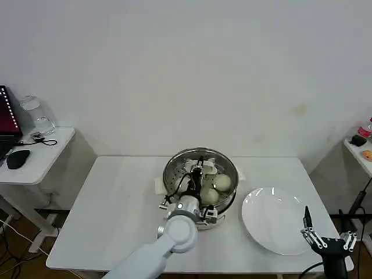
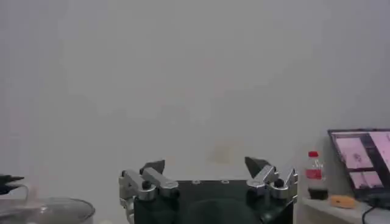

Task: Take steamed baozi put them in steamer then cover it.

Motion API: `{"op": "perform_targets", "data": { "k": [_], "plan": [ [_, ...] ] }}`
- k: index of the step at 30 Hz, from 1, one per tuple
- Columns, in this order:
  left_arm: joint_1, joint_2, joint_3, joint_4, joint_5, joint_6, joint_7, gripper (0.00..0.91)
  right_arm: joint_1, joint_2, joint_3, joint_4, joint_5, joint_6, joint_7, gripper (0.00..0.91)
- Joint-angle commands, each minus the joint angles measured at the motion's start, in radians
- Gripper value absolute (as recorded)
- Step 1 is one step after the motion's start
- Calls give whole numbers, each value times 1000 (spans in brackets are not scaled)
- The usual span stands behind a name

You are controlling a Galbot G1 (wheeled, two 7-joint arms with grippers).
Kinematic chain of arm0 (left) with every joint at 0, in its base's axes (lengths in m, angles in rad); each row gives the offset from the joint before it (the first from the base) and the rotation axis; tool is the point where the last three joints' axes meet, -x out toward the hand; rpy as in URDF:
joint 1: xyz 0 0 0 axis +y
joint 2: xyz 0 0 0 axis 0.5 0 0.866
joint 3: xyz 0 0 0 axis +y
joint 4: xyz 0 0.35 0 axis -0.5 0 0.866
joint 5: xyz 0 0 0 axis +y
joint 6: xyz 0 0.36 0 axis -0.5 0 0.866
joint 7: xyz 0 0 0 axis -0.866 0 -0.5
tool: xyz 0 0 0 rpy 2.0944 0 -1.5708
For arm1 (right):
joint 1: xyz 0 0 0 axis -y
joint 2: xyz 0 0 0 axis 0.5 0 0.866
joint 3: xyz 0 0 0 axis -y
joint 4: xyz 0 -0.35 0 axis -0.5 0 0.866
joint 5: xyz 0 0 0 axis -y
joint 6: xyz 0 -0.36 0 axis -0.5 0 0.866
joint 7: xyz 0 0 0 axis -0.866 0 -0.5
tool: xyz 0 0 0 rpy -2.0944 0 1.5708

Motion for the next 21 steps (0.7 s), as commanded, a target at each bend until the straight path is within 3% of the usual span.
{"op": "perform_targets", "data": {
  "k": [1,2,3,4,5,17,21],
  "plan": [
    [1,-1,0,3,-21,-1,-7,0,-2,1,1,-1,0,1,0,907],
    [1,-1,0,6,-21,-1,-11,0,-1,1,1,-2,-1,2,0,907],
    [1,-2,-1,9,-23,-1,-18,202,-1,0,1,-2,0,1,0,907],
    [0,-2,-1,13,-30,-1,-31,715,0,0,1,-2,0,1,1,907],
    [0,-1,-1,15,-32,-1,-35,907,0,0,1,-1,0,1,1,907],
    [-4,-3,5,2,-39,-1,-44,907,2,-1,1,-7,0,5,1,907],
    [0,27,5,-33,-39,0,-35,907,1,-3,2,-9,2,7,1,907]
  ]
}}
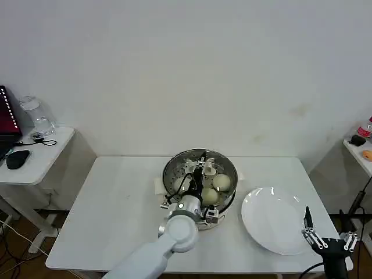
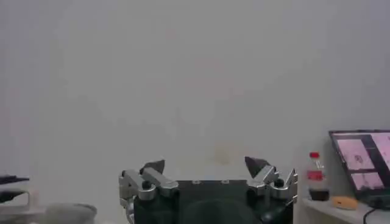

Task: Take steamed baozi put them in steamer then cover it.

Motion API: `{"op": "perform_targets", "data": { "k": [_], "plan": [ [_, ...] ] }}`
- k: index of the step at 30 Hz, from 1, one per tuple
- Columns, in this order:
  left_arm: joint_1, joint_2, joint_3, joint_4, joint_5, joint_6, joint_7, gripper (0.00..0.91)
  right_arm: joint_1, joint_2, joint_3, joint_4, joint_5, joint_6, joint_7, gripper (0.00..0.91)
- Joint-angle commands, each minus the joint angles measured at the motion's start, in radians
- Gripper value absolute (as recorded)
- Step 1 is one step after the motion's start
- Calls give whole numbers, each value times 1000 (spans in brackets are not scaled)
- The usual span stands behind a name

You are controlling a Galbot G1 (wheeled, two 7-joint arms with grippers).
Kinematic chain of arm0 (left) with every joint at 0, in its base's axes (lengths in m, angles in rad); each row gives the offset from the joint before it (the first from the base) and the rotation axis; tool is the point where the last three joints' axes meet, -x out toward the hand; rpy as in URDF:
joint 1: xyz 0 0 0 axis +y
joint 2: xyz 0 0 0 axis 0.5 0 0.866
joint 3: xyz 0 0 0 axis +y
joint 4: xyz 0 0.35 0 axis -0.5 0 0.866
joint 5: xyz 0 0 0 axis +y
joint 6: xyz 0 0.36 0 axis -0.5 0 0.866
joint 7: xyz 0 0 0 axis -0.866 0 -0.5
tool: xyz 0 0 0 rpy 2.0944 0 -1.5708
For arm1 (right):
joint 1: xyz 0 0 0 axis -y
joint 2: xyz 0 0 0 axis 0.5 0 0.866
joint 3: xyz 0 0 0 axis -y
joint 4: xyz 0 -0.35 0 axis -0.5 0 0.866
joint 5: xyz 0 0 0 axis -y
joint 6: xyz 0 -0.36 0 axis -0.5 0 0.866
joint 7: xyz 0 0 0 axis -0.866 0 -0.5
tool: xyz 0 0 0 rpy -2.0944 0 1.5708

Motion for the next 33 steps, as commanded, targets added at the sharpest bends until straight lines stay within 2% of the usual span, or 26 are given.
{"op": "perform_targets", "data": {
  "k": [1,7,16,21,26,29,31,33],
  "plan": [
    [6,34,0,-40,-7,1,3,907,0,-2,1,-4,1,3,0,907],
    [15,122,-6,-118,-11,2,23,907,10,0,-7,-14,-4,4,0,907],
    [55,193,-40,-220,-44,2,19,907,10,-4,-9,-25,-6,8,-4,907],
    [110,247,-89,-306,-134,0,-33,907,15,-10,-7,-35,-34,-2,1,907],
    [211,322,-237,-436,-279,-23,-101,907,35,-33,-6,-38,-86,-91,53,907],
    [293,372,-387,-452,-395,-115,-180,907,49,-58,-4,-60,-89,-118,74,907],
    [320,392,-441,-440,-426,-137,-199,907,55,-67,-2,-74,-93,-114,74,907],
    [336,406,-470,-432,-553,-142,-276,907,60,-72,-2,-85,-89,-117,73,907]
  ]
}}
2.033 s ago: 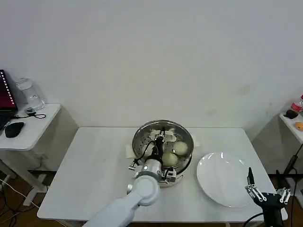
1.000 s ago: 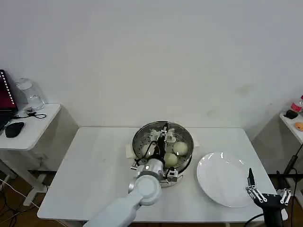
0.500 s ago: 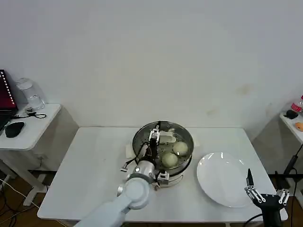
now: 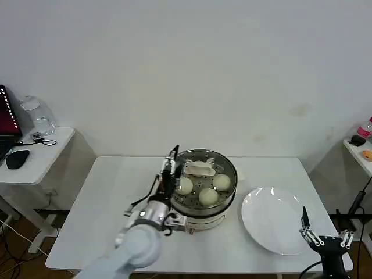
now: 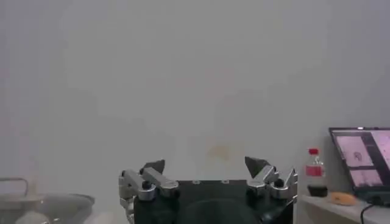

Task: Take steamed baozi put them in steamer then cover it.

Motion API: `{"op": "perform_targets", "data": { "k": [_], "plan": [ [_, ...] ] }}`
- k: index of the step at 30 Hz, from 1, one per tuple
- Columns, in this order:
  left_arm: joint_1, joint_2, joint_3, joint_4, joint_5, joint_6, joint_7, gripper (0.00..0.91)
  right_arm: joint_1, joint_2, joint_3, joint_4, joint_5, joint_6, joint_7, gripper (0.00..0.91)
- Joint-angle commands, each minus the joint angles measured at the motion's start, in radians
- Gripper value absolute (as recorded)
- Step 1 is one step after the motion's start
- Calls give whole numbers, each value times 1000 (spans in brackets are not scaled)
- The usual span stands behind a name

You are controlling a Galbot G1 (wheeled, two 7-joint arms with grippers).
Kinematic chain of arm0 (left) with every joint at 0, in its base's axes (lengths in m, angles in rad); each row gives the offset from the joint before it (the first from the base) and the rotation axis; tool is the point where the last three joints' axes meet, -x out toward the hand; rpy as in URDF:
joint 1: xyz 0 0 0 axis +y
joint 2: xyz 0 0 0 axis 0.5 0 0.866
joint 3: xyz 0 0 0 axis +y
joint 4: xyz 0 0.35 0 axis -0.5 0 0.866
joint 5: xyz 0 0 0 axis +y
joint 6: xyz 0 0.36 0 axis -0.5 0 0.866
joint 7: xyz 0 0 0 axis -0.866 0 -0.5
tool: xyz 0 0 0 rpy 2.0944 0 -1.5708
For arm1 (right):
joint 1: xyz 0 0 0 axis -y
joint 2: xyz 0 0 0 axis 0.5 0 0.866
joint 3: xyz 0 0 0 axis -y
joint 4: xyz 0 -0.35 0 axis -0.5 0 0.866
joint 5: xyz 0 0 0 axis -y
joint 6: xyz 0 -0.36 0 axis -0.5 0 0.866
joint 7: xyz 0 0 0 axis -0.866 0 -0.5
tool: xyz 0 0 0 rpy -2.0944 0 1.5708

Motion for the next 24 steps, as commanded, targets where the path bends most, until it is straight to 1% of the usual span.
{"op": "perform_targets", "data": {
  "k": [1,4,7,8,11,12,13,14,15,16,17,18,20,24],
  "plan": [
    [190,140,-323,-112,-408,-117,-237,907,24,-37,-1,-43,-37,-67,37,907],
    [231,110,-397,-102,-485,-229,-300,907,33,-40,-9,-63,-42,-72,36,907],
    [282,93,-475,-94,-610,-361,-330,907,45,-50,-16,-89,-52,-72,43,907],
    [302,82,-509,-80,-633,-416,-342,907,55,-57,-18,-109,-53,-80,52,907],
    [342,39,-615,-22,-730,-525,-353,907,72,-72,-20,-138,-43,-94,65,907],
    [351,28,-635,7,-781,-571,-366,907,78,-76,-20,-145,-41,-99,67,907],
    [358,25,-660,16,-821,-597,-368,907,79,-78,-20,-146,-39,-101,67,907],
    [370,15,-693,49,-896,-690,-348,907,84,-86,-19,-150,-30,-118,69,907],
    [378,0,-717,72,-924,-751,-330,907,87,-89,-19,-154,-29,-121,71,907],
    [382,-8,-731,91,-944,-783,-306,907,89,-92,-18,-155,-31,-124,72,907],
    [395,-27,-762,113,-977,-848,-270,907,90,-93,-17,-153,-32,-134,74,907],
    [405,-42,-776,125,-997,-879,-248,907,91,-94,-17,-152,-32,-140,72,907],
    [426,-67,-810,145,-1044,-898,-211,907,90,-95,-19,-153,-33,-147,68,907],
    [459,-109,-847,195,-1125,-977,-141,907,95,-97,-26,-152,-33,-148,65,907]
  ]
}}
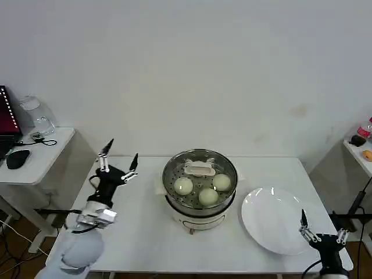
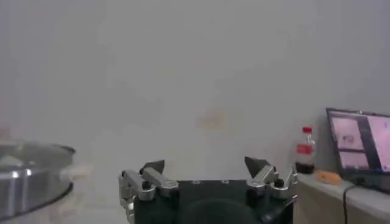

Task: Take steamed baozi put them in steamer then cover it.

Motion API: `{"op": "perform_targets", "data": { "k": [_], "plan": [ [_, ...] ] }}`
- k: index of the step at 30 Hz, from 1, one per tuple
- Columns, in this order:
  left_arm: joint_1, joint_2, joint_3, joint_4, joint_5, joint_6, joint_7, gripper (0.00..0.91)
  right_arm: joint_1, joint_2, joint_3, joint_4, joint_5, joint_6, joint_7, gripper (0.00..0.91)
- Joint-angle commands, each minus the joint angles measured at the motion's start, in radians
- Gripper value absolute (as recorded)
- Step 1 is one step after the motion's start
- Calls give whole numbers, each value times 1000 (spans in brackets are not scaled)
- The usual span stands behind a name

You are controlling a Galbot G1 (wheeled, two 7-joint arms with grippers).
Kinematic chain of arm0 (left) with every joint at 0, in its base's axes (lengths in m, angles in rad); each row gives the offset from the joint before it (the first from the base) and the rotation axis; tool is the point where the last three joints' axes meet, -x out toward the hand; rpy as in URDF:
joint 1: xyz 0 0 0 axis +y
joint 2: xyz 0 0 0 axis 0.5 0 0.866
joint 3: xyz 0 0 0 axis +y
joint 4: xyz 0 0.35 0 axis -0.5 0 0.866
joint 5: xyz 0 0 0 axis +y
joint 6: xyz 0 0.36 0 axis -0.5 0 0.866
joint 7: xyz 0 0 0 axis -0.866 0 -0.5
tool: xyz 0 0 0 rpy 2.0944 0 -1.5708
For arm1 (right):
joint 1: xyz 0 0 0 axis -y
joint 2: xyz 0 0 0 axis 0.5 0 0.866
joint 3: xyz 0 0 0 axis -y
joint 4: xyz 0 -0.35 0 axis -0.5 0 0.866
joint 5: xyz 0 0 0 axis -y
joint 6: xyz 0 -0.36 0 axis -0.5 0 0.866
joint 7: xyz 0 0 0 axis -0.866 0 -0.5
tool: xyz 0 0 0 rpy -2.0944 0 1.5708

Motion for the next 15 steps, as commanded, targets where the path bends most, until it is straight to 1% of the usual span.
{"op": "perform_targets", "data": {
  "k": [1,4,9,15],
  "plan": [
    [136,-116,-269,161,-390,-421,126,907,23,-18,-10,-28,0,-40,8,907],
    [147,-139,-291,204,-415,-486,163,907,29,-22,-19,-30,0,-41,7,907],
    [173,-156,-314,219,-453,-500,186,907,33,-21,-31,-31,-2,-43,7,907],
    [201,-148,-337,269,-494,-529,223,907,38,-22,-41,-25,-1,-46,1,907]
  ]
}}
